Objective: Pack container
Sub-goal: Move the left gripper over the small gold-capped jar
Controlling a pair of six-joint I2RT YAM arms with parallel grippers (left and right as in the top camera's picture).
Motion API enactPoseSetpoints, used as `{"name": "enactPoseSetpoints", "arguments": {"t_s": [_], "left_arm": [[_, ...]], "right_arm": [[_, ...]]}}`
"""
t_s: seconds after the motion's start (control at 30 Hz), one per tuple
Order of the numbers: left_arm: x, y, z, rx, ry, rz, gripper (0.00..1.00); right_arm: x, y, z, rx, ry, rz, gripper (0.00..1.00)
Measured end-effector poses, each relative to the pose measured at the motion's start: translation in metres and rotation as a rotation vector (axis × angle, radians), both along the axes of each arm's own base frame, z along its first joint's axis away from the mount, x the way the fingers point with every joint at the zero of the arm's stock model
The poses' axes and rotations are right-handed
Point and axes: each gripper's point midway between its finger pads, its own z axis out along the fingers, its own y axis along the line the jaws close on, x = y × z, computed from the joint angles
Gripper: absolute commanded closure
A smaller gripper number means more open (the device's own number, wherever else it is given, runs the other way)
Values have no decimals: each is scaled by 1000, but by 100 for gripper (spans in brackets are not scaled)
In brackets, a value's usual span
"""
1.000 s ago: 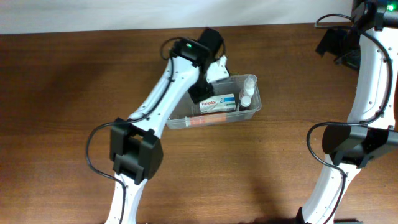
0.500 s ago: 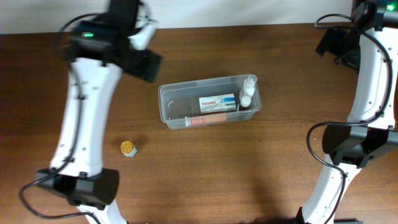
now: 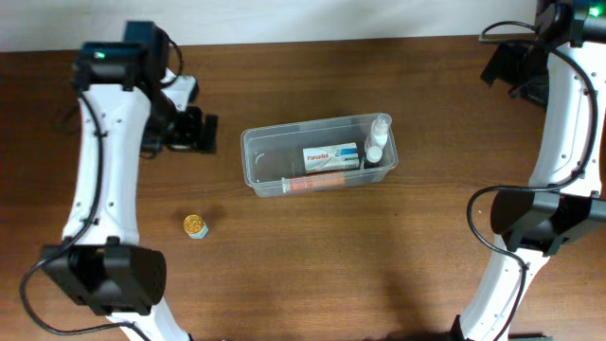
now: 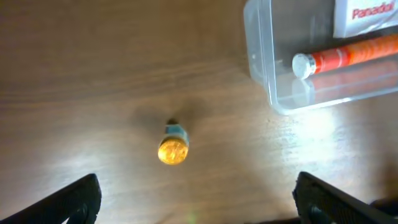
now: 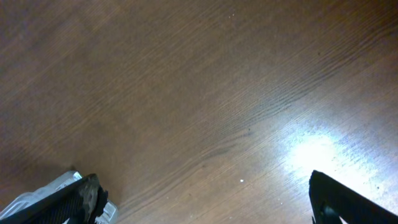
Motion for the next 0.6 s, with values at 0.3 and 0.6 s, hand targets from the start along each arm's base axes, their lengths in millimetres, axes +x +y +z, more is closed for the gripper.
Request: {"name": "enactPoseSetpoints", "arguments": {"t_s": [0.3,0.6], "left_arm": [[-14,-3,-68,-1,30,76,1],[-45,18,-103,23,52,169,1]], "right_arm": [[0,0,0,0,0,0,2],[0,0,0,0,0,-1,2]]}}
